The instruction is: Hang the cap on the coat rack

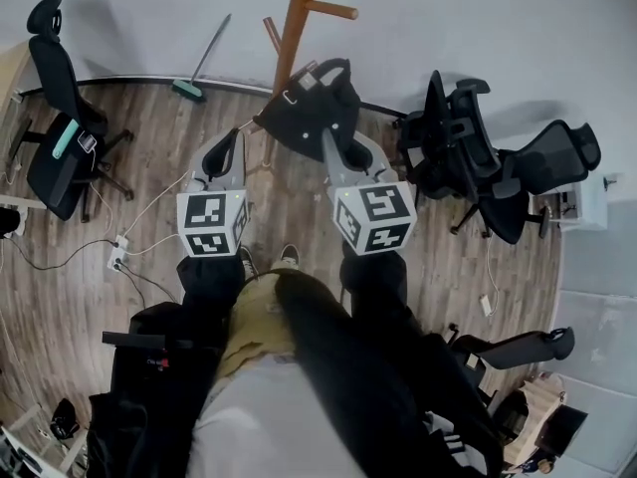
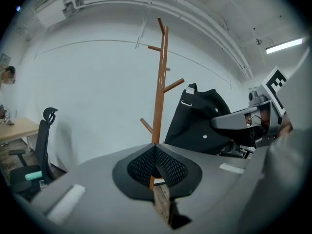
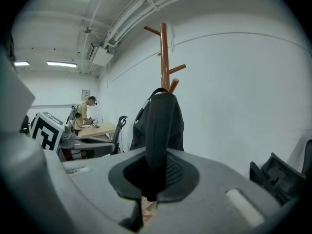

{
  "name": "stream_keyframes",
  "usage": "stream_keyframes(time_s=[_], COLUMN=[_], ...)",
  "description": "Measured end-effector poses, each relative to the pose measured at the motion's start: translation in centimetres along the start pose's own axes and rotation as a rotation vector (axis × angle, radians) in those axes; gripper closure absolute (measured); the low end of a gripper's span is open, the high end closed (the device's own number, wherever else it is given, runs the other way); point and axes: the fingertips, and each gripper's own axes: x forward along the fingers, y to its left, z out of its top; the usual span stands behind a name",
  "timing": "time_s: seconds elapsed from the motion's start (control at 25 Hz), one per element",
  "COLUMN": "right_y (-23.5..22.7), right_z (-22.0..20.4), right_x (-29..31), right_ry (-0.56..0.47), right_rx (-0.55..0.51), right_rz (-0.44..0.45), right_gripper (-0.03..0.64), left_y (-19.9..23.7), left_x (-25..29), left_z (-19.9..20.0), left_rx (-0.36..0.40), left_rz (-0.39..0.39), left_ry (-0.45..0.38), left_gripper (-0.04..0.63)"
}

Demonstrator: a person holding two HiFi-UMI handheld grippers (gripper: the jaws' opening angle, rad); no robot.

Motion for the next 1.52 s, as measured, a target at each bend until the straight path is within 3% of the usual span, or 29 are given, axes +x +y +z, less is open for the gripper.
stream_keyframes(time_s=[0.48, 1.12, 1.2, 1.32, 1.52], right_y=[-2.6, -4.5, -4.5, -4.6, -4.6], right_z=[6.5, 4.8, 4.8, 5.0, 5.2], right_x=[1.4, 6.5, 6.6, 5.9, 3.1], right_ry=[-0.134, -0.037, -0.041, -0.066, -0.111], right_rx=[-0.037, -0.013, -0.026, -0.03, -0.024], right_rz=[0.012, 0.046, 0.048, 0.044, 0.031], right_gripper=[0.609, 0.604, 0.576, 0.47, 0.454], left_y=[-1.6, -0.6, -0.5, -0.5, -0.8], left_x=[3.0, 3.9, 3.8, 3.8, 3.8], left_z=[8.9, 7.5, 7.3, 7.2, 7.1], left_rx=[0.072, 0.043, 0.04, 0.038, 0.037], left_rz=[-0.014, 0.019, 0.022, 0.02, 0.012], left_ry=[-0.163, -0.133, -0.128, -0.127, -0.126], left_gripper=[0.6, 0.6, 0.6, 0.6, 0.6])
